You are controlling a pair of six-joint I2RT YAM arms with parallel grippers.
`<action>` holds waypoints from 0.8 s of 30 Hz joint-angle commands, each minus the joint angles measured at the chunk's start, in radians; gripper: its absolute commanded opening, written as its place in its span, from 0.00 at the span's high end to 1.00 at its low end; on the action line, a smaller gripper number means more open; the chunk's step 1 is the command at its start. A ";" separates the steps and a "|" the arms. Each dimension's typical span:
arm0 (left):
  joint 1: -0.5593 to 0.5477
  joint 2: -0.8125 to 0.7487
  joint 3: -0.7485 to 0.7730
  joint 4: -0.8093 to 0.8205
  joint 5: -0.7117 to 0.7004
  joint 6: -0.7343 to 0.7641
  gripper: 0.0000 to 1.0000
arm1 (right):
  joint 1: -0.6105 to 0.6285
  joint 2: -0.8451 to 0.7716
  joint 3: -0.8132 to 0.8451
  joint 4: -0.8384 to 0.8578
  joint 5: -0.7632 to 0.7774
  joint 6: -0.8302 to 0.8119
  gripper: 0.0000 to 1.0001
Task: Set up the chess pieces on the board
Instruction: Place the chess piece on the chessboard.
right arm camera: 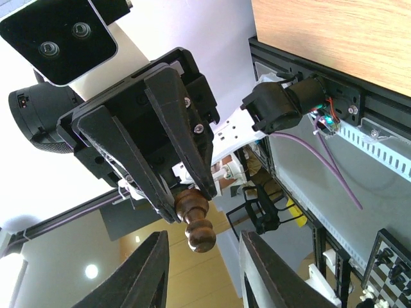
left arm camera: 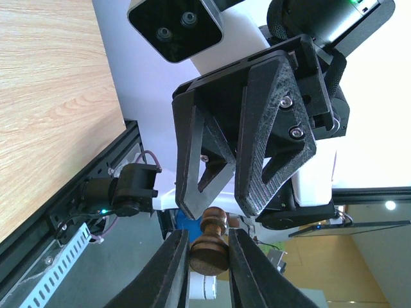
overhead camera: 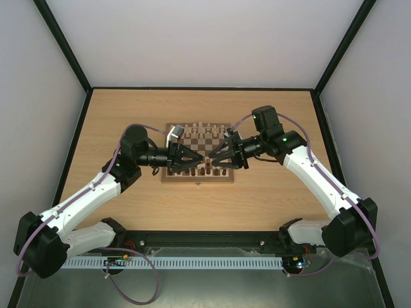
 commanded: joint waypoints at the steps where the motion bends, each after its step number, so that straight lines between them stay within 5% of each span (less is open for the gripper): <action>1: 0.006 -0.007 0.007 0.036 0.008 -0.008 0.81 | 0.014 -0.009 -0.003 0.038 -0.014 0.043 0.70; 9: 0.006 0.004 0.005 0.052 -0.002 -0.013 0.81 | 0.042 -0.002 -0.004 0.080 0.003 0.076 0.71; 24: 0.006 0.004 -0.016 0.058 -0.011 -0.021 0.79 | 0.045 0.017 0.005 0.107 0.012 0.094 0.91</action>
